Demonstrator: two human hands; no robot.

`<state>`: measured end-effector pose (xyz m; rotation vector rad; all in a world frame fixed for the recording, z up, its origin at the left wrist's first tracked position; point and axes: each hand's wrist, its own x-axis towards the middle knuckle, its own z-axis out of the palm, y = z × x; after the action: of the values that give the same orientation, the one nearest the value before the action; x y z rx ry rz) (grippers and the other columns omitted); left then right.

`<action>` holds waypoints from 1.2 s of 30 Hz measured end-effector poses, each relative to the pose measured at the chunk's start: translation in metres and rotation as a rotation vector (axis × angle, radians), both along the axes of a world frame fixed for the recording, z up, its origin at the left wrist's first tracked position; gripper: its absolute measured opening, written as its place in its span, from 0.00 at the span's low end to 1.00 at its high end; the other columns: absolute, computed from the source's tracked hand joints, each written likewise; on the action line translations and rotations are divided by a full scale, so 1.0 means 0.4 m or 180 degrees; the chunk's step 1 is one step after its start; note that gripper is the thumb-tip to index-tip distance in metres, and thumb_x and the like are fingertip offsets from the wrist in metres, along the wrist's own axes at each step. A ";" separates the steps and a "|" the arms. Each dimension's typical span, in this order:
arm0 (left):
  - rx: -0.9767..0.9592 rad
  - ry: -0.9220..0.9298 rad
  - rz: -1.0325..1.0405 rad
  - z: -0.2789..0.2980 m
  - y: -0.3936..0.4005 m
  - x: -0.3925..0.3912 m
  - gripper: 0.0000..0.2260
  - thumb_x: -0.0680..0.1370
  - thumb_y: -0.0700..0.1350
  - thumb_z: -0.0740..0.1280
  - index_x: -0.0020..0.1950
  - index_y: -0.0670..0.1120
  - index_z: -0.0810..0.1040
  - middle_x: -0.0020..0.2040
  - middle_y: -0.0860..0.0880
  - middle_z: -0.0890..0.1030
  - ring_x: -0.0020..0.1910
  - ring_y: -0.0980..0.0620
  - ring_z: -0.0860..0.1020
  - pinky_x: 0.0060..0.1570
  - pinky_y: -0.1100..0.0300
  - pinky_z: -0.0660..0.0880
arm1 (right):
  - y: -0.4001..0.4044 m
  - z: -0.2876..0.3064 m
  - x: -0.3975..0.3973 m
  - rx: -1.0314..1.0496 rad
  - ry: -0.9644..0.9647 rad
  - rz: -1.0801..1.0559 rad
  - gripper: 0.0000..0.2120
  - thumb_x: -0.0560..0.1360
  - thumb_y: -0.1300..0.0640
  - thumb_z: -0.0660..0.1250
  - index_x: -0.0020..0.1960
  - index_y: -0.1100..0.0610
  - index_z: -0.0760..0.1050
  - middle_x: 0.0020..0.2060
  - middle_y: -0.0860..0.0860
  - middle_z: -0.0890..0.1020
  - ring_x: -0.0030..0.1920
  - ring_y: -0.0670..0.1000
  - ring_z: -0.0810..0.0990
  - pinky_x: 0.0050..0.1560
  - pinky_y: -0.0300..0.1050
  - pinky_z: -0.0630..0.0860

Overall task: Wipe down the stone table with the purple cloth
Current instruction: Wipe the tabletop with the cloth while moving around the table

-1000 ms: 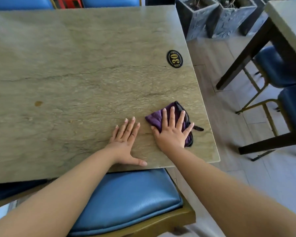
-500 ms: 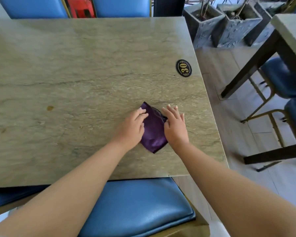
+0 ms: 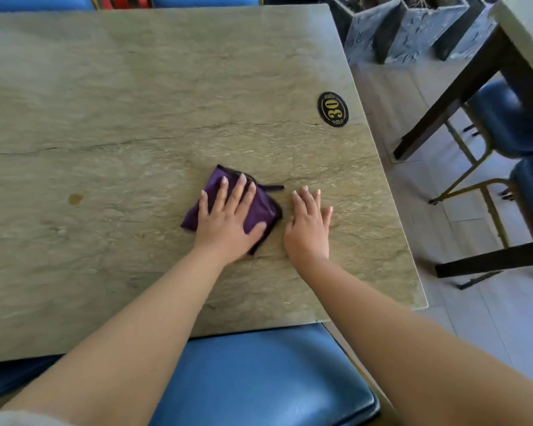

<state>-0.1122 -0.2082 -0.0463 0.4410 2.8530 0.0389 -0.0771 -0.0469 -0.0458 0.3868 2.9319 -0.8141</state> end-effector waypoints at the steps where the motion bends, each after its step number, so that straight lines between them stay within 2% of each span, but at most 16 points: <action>1: -0.0013 0.0086 -0.0229 -0.002 -0.023 0.046 0.36 0.75 0.69 0.43 0.78 0.55 0.38 0.79 0.55 0.38 0.78 0.47 0.39 0.74 0.40 0.41 | -0.020 0.007 -0.012 -0.0146 0.0019 0.0082 0.29 0.77 0.65 0.54 0.77 0.54 0.56 0.78 0.48 0.51 0.77 0.51 0.39 0.75 0.51 0.34; 4: 0.0093 0.0143 -0.1036 -0.006 -0.142 0.144 0.35 0.75 0.69 0.50 0.79 0.56 0.48 0.80 0.55 0.46 0.79 0.48 0.47 0.74 0.40 0.45 | -0.083 0.017 -0.040 -0.0349 0.0052 0.0021 0.28 0.76 0.67 0.53 0.75 0.54 0.61 0.77 0.49 0.55 0.77 0.52 0.40 0.76 0.48 0.36; 7: 0.0158 0.0045 -0.1533 -0.004 -0.271 0.123 0.34 0.76 0.68 0.54 0.79 0.60 0.46 0.79 0.59 0.45 0.79 0.53 0.43 0.75 0.43 0.40 | -0.155 0.016 -0.054 -0.0352 0.0084 -0.0330 0.25 0.78 0.65 0.52 0.74 0.54 0.62 0.77 0.49 0.55 0.78 0.53 0.41 0.75 0.47 0.36; 12: 0.0041 -0.0016 -0.0720 0.006 -0.337 -0.069 0.34 0.73 0.71 0.46 0.76 0.64 0.39 0.78 0.62 0.39 0.78 0.54 0.39 0.75 0.41 0.40 | -0.308 0.016 -0.076 -0.0546 0.0091 -0.0508 0.26 0.77 0.67 0.52 0.75 0.56 0.61 0.77 0.51 0.54 0.78 0.52 0.41 0.76 0.47 0.36; 14: 0.0019 -0.0076 -0.0424 0.010 -0.326 -0.159 0.34 0.75 0.70 0.48 0.77 0.63 0.39 0.78 0.61 0.38 0.78 0.53 0.38 0.74 0.41 0.39 | -0.372 0.013 -0.091 -0.0531 0.0119 -0.0620 0.27 0.77 0.66 0.52 0.75 0.55 0.59 0.78 0.50 0.53 0.78 0.51 0.41 0.75 0.47 0.35; 18: 0.0143 -0.0348 -0.0110 0.019 -0.343 -0.294 0.34 0.76 0.70 0.50 0.77 0.62 0.39 0.78 0.61 0.36 0.77 0.53 0.36 0.74 0.41 0.37 | -0.460 -0.011 -0.108 -0.0081 0.0126 -0.0682 0.27 0.79 0.61 0.51 0.78 0.52 0.52 0.78 0.48 0.49 0.77 0.50 0.39 0.75 0.50 0.34; 23: 0.0159 -0.0241 0.0652 0.009 -0.468 -0.325 0.33 0.77 0.69 0.49 0.77 0.62 0.39 0.78 0.60 0.36 0.77 0.52 0.36 0.74 0.41 0.38 | -0.481 -0.039 -0.123 0.0526 0.0009 -0.0700 0.26 0.81 0.55 0.46 0.78 0.51 0.46 0.78 0.50 0.44 0.77 0.52 0.37 0.75 0.57 0.35; 27: 0.0269 -0.0051 0.0657 0.003 -0.516 -0.178 0.35 0.76 0.69 0.50 0.78 0.60 0.41 0.79 0.58 0.38 0.78 0.51 0.39 0.75 0.42 0.41 | -0.494 -0.038 -0.127 0.0610 -0.0016 -0.0685 0.25 0.82 0.54 0.45 0.78 0.51 0.47 0.78 0.50 0.46 0.77 0.52 0.38 0.75 0.58 0.36; 31: 0.0263 0.0069 0.0176 0.002 -0.579 -0.036 0.35 0.72 0.69 0.43 0.78 0.62 0.43 0.79 0.59 0.41 0.78 0.53 0.42 0.75 0.46 0.43 | -0.501 -0.021 -0.124 0.0667 -0.0109 -0.0797 0.25 0.81 0.57 0.47 0.78 0.52 0.49 0.78 0.51 0.47 0.77 0.54 0.38 0.75 0.58 0.36; 33: 0.0261 0.0014 0.0117 0.008 -0.608 -0.073 0.32 0.75 0.69 0.44 0.77 0.63 0.43 0.79 0.60 0.40 0.78 0.54 0.41 0.75 0.47 0.42 | -0.535 -0.008 -0.144 0.0528 -0.0045 -0.0682 0.27 0.80 0.61 0.50 0.77 0.53 0.52 0.78 0.51 0.49 0.77 0.55 0.39 0.76 0.57 0.37; 36: 0.0246 -0.0113 0.0425 0.006 -0.630 -0.209 0.30 0.79 0.65 0.50 0.77 0.62 0.42 0.78 0.59 0.38 0.78 0.53 0.39 0.75 0.44 0.39 | -0.612 -0.008 -0.177 0.0389 0.0131 -0.0005 0.28 0.79 0.63 0.51 0.78 0.53 0.51 0.78 0.50 0.49 0.77 0.52 0.39 0.76 0.52 0.38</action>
<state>-0.1956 -0.4601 -0.0440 0.2615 2.8490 0.1800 -0.1479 -0.2918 -0.0489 0.3849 3.0291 -0.6526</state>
